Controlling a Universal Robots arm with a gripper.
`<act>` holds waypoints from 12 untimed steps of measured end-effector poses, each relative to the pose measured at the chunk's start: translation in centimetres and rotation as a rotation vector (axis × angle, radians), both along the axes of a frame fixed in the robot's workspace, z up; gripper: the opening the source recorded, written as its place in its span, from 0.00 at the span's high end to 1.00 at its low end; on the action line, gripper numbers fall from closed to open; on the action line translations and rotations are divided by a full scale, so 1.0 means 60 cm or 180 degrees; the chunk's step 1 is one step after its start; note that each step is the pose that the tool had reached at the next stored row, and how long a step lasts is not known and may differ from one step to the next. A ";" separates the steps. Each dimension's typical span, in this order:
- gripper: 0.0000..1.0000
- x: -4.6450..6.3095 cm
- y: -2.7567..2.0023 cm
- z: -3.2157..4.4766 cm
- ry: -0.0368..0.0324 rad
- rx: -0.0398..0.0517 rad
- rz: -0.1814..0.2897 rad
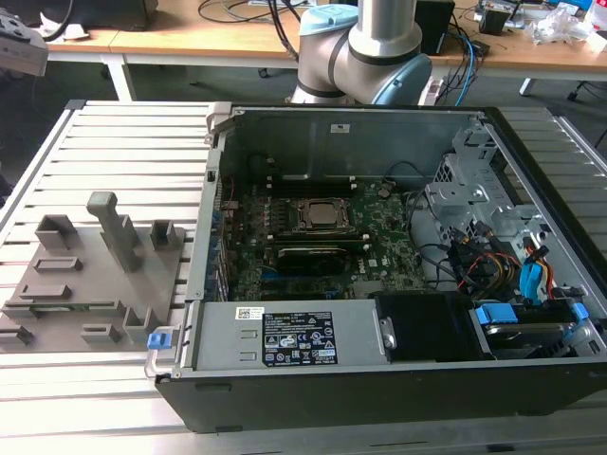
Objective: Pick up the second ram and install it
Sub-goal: 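Pick up the second ram and move it above second insertion slot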
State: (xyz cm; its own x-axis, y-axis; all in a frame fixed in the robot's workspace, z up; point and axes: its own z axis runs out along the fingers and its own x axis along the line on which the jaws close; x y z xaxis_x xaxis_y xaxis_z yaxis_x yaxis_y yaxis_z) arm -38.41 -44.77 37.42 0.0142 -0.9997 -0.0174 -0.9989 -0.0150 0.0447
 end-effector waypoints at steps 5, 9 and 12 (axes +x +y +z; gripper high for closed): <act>0.76 0.001 -0.0018 -0.008 0.0000 0.0000 0.0000; 0.76 0.001 -0.0027 -0.024 0.0000 0.0000 0.0000; 0.76 0.001 -0.0027 -0.029 0.0000 0.0000 0.0000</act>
State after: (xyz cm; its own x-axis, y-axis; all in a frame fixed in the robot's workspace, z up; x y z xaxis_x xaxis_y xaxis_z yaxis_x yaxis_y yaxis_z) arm -38.35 -44.93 35.68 0.0142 -0.9997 -0.0174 -0.9989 -0.0150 0.0447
